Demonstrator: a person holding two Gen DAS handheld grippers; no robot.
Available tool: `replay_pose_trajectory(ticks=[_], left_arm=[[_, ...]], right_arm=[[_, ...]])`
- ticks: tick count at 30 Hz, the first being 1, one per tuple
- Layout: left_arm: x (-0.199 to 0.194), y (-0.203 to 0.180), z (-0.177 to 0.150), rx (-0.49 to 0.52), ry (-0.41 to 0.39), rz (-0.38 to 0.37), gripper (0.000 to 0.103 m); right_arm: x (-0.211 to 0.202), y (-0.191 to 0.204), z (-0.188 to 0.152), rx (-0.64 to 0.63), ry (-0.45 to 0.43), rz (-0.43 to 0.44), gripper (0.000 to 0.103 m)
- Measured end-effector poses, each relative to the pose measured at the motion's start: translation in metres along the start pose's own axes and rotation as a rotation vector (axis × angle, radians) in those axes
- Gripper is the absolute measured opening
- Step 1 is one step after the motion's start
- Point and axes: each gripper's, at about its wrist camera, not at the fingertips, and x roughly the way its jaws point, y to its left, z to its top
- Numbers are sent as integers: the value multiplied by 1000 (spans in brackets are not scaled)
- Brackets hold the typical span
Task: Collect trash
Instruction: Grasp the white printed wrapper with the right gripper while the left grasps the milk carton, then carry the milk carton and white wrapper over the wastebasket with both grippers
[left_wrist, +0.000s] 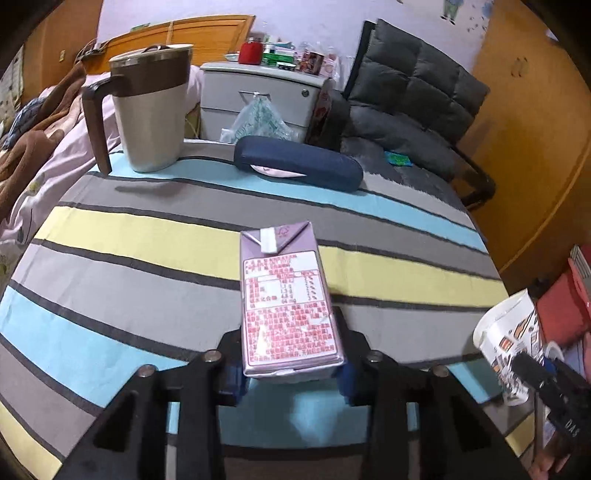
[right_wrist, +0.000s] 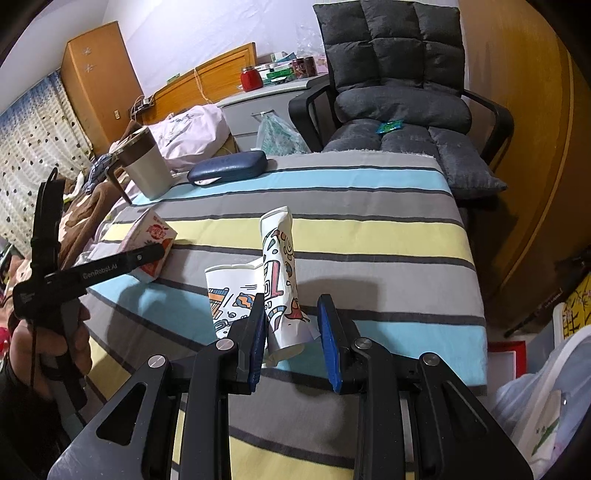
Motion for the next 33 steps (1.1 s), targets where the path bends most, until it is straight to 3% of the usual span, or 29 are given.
replay_pose_trajectory(ticks=[10,23,33], left_arm=[[-47,-13,-32,99,-39,-50,38],[-105,-24,-83,150,-53,-120,38],[-128,-33,-112,175,-48,-165,38]], right_arm=[[-29,8,-23,27,-19,-26,30],[-66,20,-56,64,-52,-42,30],[-81,19,-66,99,-77,-50,30]])
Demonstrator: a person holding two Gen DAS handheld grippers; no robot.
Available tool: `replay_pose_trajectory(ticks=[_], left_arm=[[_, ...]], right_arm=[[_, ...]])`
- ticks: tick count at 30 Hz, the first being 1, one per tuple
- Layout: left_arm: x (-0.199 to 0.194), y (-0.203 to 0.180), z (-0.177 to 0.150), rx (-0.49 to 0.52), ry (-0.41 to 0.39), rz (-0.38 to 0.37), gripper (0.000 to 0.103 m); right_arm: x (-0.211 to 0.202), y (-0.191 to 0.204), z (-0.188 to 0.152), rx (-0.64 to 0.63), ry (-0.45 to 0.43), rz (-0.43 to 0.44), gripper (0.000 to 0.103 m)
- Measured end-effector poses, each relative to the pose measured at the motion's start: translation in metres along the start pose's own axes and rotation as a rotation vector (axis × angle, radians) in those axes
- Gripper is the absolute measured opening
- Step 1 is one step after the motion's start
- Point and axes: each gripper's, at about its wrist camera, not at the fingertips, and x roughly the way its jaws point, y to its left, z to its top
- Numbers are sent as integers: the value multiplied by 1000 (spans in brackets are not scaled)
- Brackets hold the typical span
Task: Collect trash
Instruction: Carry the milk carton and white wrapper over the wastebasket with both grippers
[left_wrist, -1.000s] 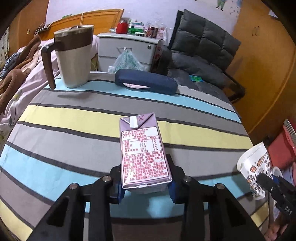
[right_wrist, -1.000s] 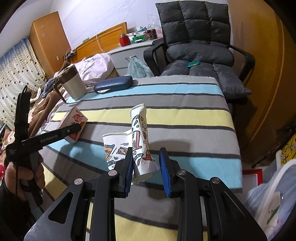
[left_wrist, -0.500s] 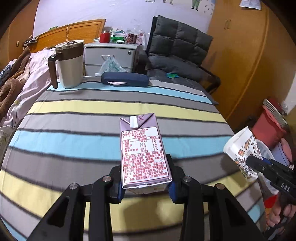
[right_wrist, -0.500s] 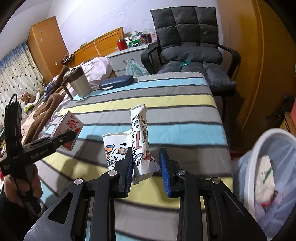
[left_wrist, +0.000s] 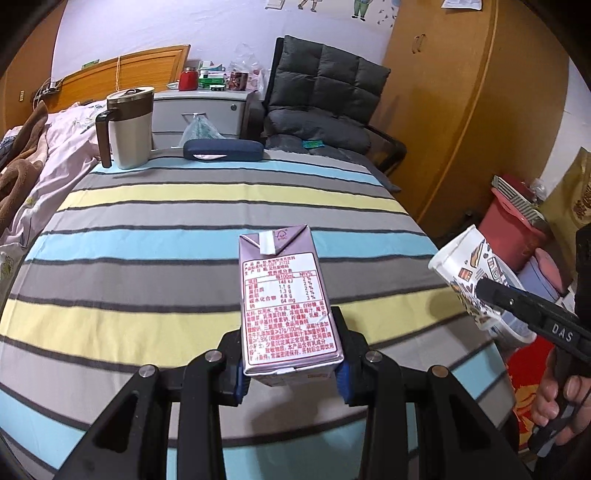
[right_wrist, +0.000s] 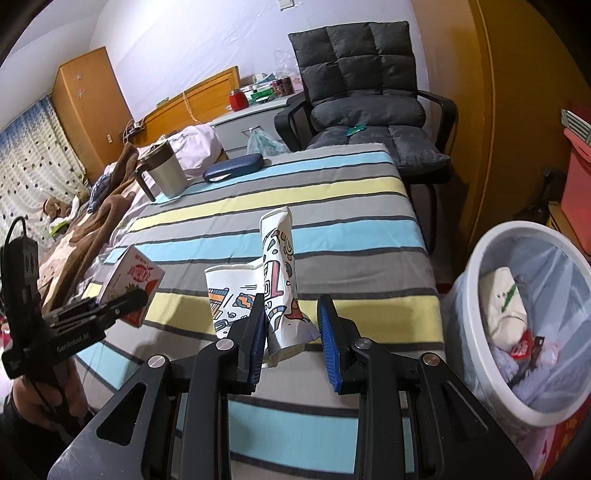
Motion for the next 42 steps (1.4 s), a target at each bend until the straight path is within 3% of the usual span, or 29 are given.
replay_pose_trajectory(ticks=[16,32,42], left_arm=[[3,-39,-4,52,19,-82,38],[36,-147,9,212,72,-249,38],[58,-204,12,291,113,-315,38]], right_arm=[[-17,-24,-17,87,-38,-44,30],[-59,-76,-35,202,-96,-181,30],[-76,-110,-47,264,-115,-241,30]])
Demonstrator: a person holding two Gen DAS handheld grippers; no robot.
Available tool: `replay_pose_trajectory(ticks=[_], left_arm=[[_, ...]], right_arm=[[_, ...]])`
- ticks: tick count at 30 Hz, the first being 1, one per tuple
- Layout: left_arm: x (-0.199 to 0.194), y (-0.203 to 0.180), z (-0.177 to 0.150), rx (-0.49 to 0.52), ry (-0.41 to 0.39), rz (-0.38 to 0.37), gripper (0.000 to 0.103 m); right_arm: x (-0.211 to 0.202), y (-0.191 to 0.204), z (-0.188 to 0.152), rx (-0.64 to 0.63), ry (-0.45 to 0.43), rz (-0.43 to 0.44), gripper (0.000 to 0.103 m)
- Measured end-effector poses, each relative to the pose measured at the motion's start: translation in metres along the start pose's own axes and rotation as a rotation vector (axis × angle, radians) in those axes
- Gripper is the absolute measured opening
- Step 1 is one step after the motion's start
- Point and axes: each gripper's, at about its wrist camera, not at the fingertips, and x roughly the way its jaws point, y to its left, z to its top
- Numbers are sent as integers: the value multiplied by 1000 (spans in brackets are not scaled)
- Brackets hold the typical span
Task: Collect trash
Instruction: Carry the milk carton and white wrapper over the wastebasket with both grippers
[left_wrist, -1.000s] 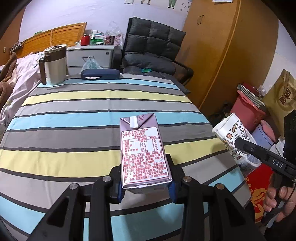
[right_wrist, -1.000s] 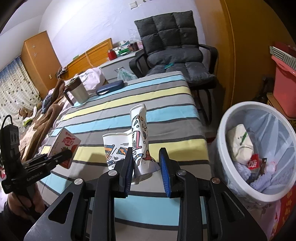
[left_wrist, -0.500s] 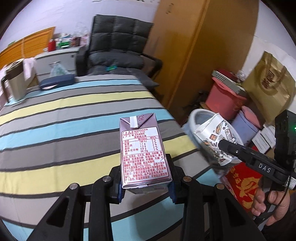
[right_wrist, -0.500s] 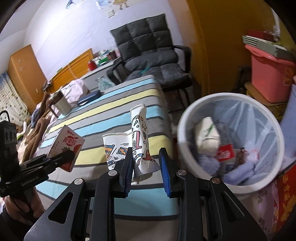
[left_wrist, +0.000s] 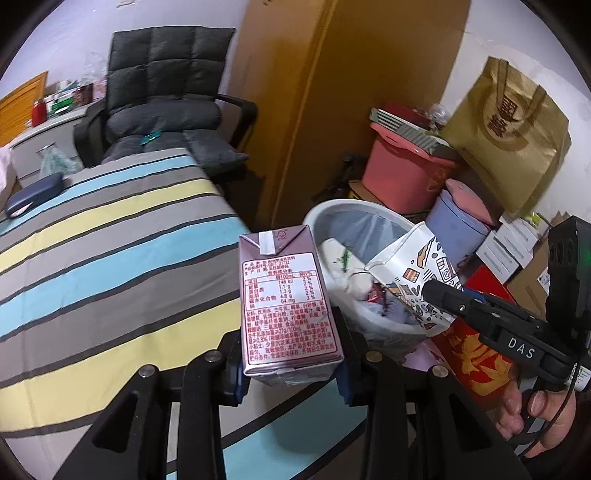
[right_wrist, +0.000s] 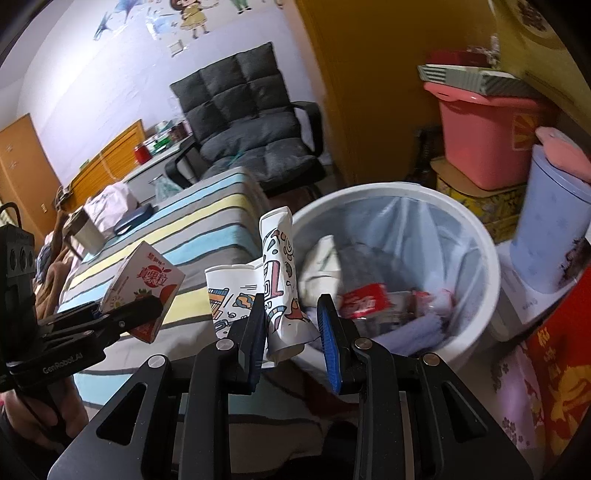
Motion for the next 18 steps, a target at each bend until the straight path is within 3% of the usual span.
replay_pose_trajectory(ticks=[18], left_arm=[[65,-60,25,93,74,-118,38]], right_arm=[[-2,-51,0,79,-5,-147,30]])
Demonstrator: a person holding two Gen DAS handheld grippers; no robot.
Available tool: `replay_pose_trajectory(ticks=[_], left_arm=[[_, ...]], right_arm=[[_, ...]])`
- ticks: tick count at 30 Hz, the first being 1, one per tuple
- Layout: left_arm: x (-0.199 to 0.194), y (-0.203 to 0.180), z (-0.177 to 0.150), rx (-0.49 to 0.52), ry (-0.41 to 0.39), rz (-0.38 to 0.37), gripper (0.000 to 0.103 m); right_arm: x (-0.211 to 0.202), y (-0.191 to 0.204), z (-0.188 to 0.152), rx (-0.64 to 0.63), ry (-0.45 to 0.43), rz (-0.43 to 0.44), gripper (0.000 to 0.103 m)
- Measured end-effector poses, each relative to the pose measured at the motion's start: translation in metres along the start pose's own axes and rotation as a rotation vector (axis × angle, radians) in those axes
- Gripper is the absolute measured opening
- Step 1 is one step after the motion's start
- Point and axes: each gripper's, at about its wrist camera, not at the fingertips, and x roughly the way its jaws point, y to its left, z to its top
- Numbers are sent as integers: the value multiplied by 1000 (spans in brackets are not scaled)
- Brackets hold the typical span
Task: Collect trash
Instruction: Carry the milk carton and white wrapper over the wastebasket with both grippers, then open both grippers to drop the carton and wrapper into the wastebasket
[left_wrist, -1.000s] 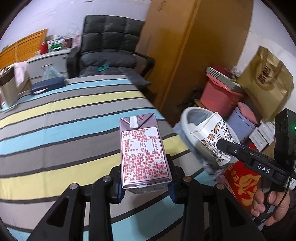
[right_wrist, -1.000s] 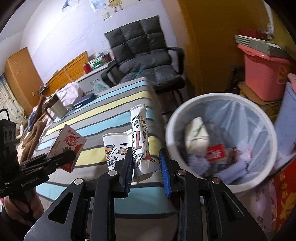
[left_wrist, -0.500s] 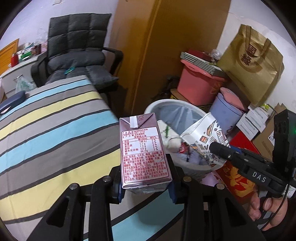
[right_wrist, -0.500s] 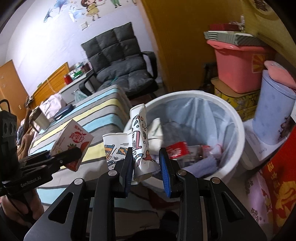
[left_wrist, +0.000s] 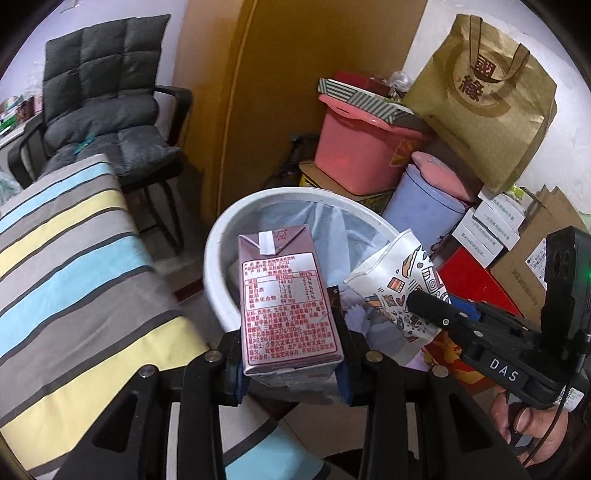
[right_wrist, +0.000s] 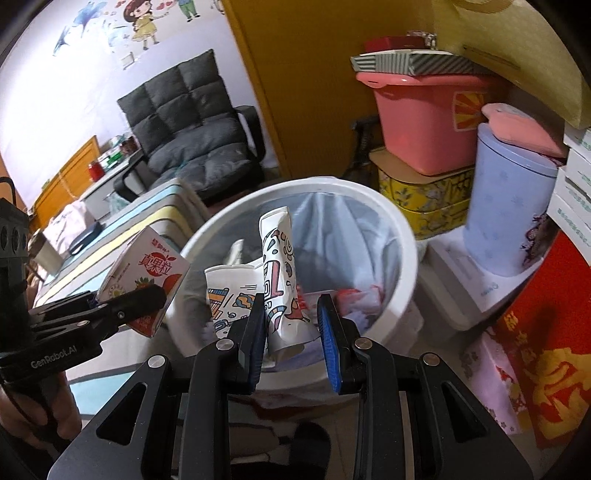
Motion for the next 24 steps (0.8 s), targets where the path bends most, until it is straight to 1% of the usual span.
replay_pose_trajectory(ticks=[6,15,20,22,23,24], left_arm=[[14,-5,8,12,14,-30,38],[37,-9,11,18,50,-67,38],[44,-11,14,21,64,-83,39],[46,-11,15,21,65,-90,42],[46,-11,16,19,61,-93,50],[45,-10,17,14,53,-93,55]], right_arm=[[6,-4,2,6,9,-24,30],[14,-9,6,16,25,-49,30],[20,-10,8,15,40,-42,31],[20,-9,9,14,38,-44,31],[20,-10,9,17,35,-46,31],[20,-11,9,20,34,-47,31]])
